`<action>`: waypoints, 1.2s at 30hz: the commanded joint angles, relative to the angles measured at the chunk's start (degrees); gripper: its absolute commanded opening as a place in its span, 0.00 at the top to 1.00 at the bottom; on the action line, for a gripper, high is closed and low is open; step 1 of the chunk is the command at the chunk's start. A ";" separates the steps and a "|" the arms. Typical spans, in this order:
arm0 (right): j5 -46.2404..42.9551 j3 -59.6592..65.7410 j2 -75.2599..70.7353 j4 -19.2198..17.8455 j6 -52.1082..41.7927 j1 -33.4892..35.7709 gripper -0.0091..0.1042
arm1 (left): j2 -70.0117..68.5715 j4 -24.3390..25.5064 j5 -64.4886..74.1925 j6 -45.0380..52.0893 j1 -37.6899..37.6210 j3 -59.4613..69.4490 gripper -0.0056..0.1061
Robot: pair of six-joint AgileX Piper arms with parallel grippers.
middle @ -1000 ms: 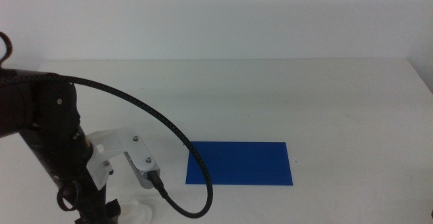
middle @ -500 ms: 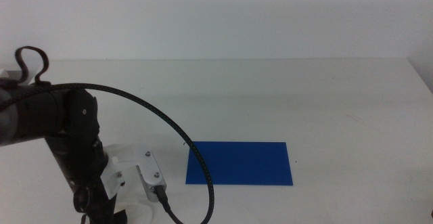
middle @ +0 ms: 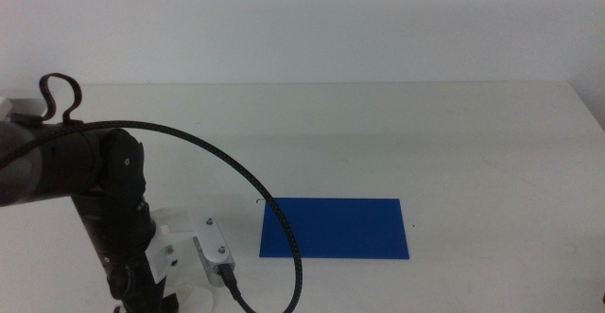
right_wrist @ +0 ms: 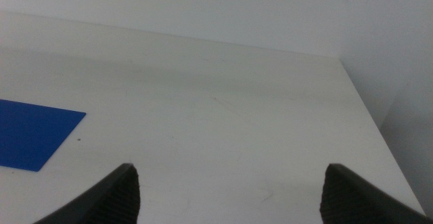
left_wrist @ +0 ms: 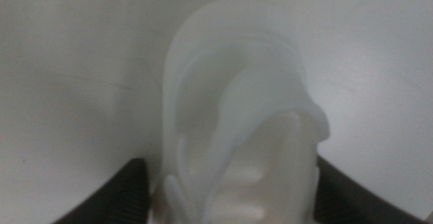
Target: Use one arm to grab the shoe from the table and place it on the mat.
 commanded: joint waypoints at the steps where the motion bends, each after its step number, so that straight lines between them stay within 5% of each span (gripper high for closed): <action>1: -4.18 0.31 0.16 -0.62 -0.59 0.00 0.23 | -2.04 -0.89 1.68 0.04 0.14 -1.19 0.38; 8: -4.18 0.31 0.16 -0.62 -0.59 0.00 0.23 | -3.25 -1.22 3.51 -0.09 0.14 -1.26 0.64; 36: -4.18 0.31 0.16 -0.62 -0.59 0.00 0.23 | -5.90 -3.97 21.31 -8.02 -0.69 -24.13 0.64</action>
